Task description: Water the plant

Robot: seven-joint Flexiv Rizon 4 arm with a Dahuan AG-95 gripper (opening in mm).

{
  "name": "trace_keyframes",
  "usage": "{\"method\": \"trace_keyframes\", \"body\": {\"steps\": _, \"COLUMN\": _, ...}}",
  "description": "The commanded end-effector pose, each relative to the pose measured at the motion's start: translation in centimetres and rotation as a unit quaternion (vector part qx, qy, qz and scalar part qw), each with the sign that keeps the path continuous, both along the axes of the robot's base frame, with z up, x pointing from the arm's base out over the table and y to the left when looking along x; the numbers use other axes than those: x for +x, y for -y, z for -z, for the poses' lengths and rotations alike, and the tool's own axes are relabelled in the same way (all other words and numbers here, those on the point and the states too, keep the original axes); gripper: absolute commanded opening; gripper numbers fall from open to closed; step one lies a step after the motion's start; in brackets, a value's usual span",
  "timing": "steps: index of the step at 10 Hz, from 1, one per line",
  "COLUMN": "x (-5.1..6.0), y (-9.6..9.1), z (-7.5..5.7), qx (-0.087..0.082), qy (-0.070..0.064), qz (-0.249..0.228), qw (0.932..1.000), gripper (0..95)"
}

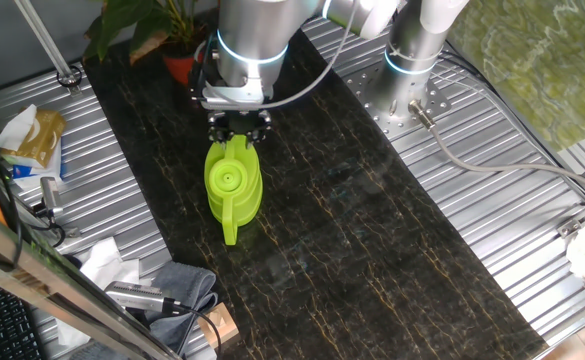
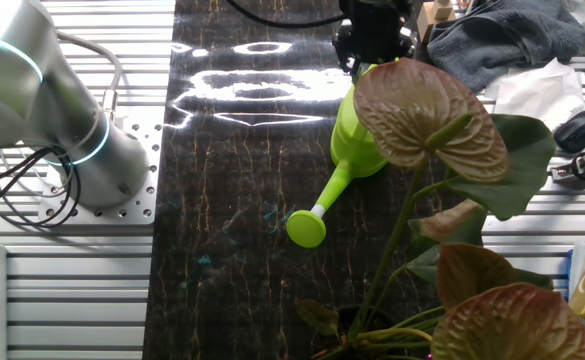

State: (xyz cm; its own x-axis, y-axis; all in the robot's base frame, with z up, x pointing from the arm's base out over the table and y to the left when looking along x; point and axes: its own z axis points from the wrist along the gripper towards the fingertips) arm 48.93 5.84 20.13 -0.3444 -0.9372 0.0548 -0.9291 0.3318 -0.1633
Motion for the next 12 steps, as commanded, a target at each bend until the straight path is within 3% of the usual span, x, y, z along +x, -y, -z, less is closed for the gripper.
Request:
{"method": "trace_keyframes", "body": {"steps": 1, "x": -0.1, "y": 0.1, "z": 0.0, "qx": 0.000, "qy": -0.003, "qz": 0.007, "qw": 1.0000, "gripper": 57.0}}
{"method": "trace_keyframes", "body": {"steps": 5, "x": -0.5, "y": 0.4, "z": 0.5, "qx": 0.012, "qy": -0.004, "qz": 0.027, "qw": 0.9996, "gripper": 57.0}}
{"method": "trace_keyframes", "body": {"steps": 12, "x": 0.0, "y": 0.9, "z": 1.6, "qx": 0.018, "qy": -0.008, "qz": 0.039, "qw": 0.9990, "gripper": 57.0}}
